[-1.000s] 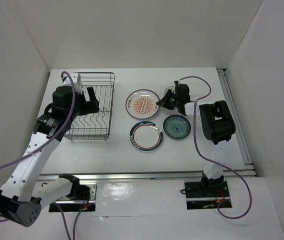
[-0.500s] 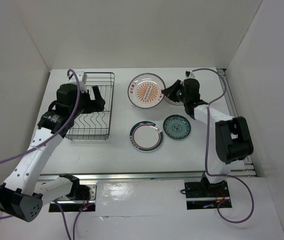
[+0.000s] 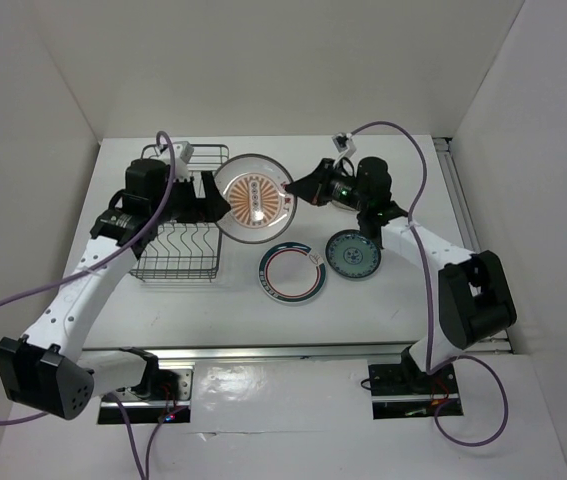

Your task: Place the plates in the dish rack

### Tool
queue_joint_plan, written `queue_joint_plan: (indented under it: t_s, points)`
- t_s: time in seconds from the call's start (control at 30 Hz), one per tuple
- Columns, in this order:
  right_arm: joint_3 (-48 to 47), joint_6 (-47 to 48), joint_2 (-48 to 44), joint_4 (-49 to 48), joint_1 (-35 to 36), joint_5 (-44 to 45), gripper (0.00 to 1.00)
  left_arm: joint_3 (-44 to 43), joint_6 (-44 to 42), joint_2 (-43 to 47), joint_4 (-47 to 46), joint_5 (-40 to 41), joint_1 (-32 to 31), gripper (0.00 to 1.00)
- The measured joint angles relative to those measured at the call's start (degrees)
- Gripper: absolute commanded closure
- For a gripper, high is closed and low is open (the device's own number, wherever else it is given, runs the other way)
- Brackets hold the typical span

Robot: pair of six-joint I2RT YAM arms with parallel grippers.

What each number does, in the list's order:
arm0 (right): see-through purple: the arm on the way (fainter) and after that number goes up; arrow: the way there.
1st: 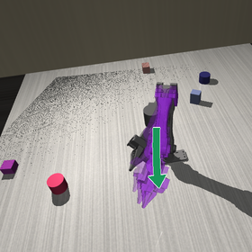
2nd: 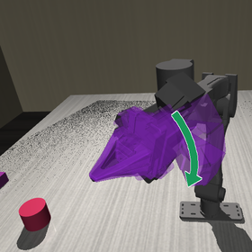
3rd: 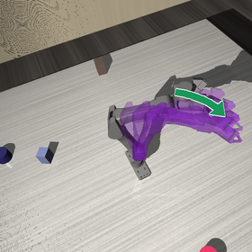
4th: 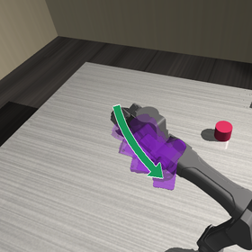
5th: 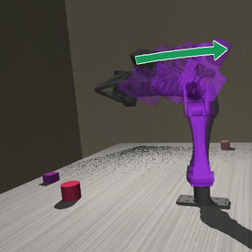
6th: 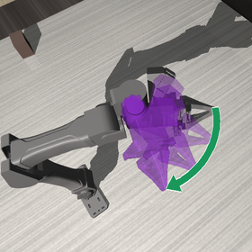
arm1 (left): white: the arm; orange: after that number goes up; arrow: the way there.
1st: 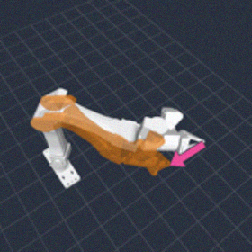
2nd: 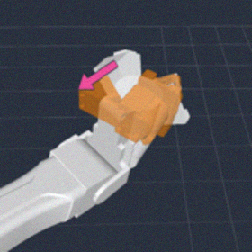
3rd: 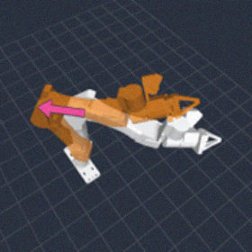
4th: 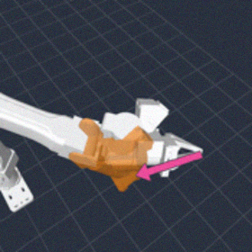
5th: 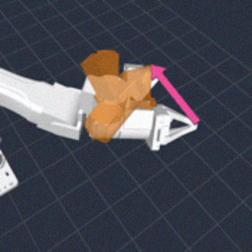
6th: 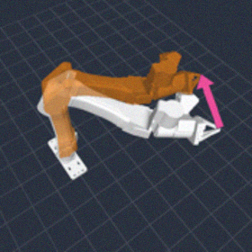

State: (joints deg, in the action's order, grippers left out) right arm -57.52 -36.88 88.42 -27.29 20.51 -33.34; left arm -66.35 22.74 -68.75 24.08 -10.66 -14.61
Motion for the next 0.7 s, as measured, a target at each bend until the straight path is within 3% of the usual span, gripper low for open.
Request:
queue_joint_plan:
  t_s: [0.07,0.13,0.2,0.27,0.43,0.47,0.5,0.53,0.63,0.7]
  points:
    - [0.1,0.1,0.0,-0.3,0.7,-1.7,1.0,0.0,0.0,0.4,-1.0,-1.5,0.3,0.03]
    - [0.7,-0.1,0.0,-1.7,0.8,-3.5,1.0,0.0,0.1,0.6,-2.0,-2.4,0.4,0.15]
    - [1.7,-0.5,0.0,-3.7,0.8,-5.4,1.0,0.0,0.5,0.6,-2.3,-3.2,0.5,0.62]
    - [2.3,-1.0,0.0,-4.9,0.8,-6.8,1.0,0.0,0.5,0.6,-2.3,-4.2,0.6,0.98]
    - [2.8,-0.3,0.4,-5.9,0.5,-7.6,1.0,-0.2,1.8,1.2,-3.3,-8.1,1.2,1.0]
    - [2.8,-0.3,0.5,-6.1,0.5,-7.7,0.95,-0.2,1.8,1.2,-3.3,-8.4,1.4,1.0]
    - [2.8,-0.3,0.5,-6.1,0.5,-7.8,0.77,-0.2,1.8,1.2,-3.3,-8.5,1.4,1.0]
    - [2.8,-0.8,0.6,-6.2,0.6,-7.8,0.01,-0.2,1.7,1.3,-3.3,-8.6,1.4,1.0]
    - [2.8,-1.2,0.7,-6.5,1.8,-8.2,0.0,-0.1,0.7,1.5,-2.5,-5.9,1.0,1.0]
    - [2.6,-0.9,0.7,-6.4,2.5,-7.8,0.0,-0.1,-0.9,2.3,-0.1,0.5,0.8,1.0]
